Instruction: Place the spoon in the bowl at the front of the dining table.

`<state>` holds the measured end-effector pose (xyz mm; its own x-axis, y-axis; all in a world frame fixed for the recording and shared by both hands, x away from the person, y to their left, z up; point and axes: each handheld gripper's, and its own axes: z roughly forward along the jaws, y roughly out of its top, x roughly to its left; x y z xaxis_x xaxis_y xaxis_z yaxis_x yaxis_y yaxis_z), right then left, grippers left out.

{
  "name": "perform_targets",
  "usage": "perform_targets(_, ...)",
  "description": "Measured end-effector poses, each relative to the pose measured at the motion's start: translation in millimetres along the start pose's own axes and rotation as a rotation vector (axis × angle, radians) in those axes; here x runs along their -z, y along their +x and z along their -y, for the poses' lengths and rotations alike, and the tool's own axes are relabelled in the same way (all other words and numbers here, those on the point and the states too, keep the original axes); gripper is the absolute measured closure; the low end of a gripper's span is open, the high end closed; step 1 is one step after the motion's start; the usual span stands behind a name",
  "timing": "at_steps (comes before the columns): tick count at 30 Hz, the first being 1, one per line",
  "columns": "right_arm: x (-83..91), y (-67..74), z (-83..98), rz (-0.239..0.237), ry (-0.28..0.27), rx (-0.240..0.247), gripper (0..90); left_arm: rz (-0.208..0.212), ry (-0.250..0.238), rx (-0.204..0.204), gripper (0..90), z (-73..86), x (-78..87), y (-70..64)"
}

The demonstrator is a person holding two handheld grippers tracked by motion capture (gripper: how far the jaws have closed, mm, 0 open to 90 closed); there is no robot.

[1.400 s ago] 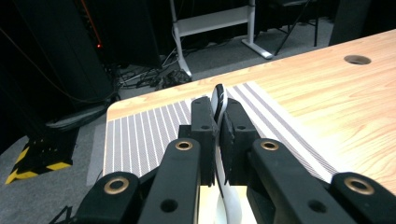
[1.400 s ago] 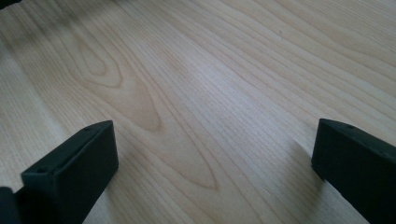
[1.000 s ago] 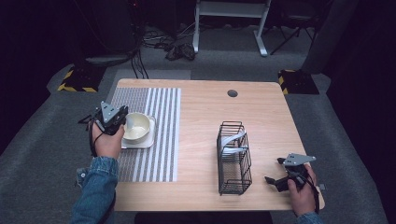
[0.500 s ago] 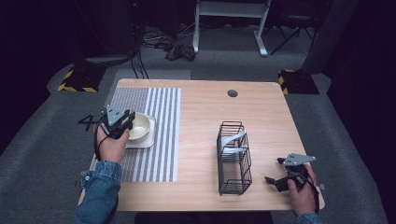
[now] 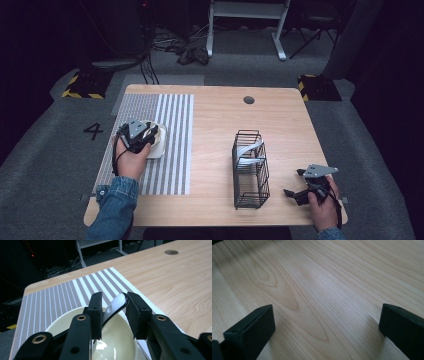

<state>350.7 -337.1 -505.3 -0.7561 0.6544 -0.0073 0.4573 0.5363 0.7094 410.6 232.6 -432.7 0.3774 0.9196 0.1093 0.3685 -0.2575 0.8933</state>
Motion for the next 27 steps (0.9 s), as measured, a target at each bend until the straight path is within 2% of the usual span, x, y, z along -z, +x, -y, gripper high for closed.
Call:
perform_targets(10, 0.0, 0.0, 0.0, 0.000, 0.000, 0.000, 0.5, 0.030, 0.023, -0.022, 64.6, 6.4, -7.0, -13.3)
perform_targets(18, 0.0, 0.0, 0.0, 0.000, 0.000, 0.000, 0.5, 0.062, 0.044, -0.023, 60.4, 9.2, -8.2, -19.7)
perform_targets(23, 0.0, 0.0, 0.0, 0.000, 0.000, 0.001, 0.5, 0.071, 0.028, -0.002, 52.0, 6.6, -3.3, -22.2)
perform_targets(27, 0.0, 0.1, 0.0, 0.000, 0.000, 0.001, 0.5, 0.089, 0.009, -0.007, 49.3, 1.0, 4.7, -25.6)
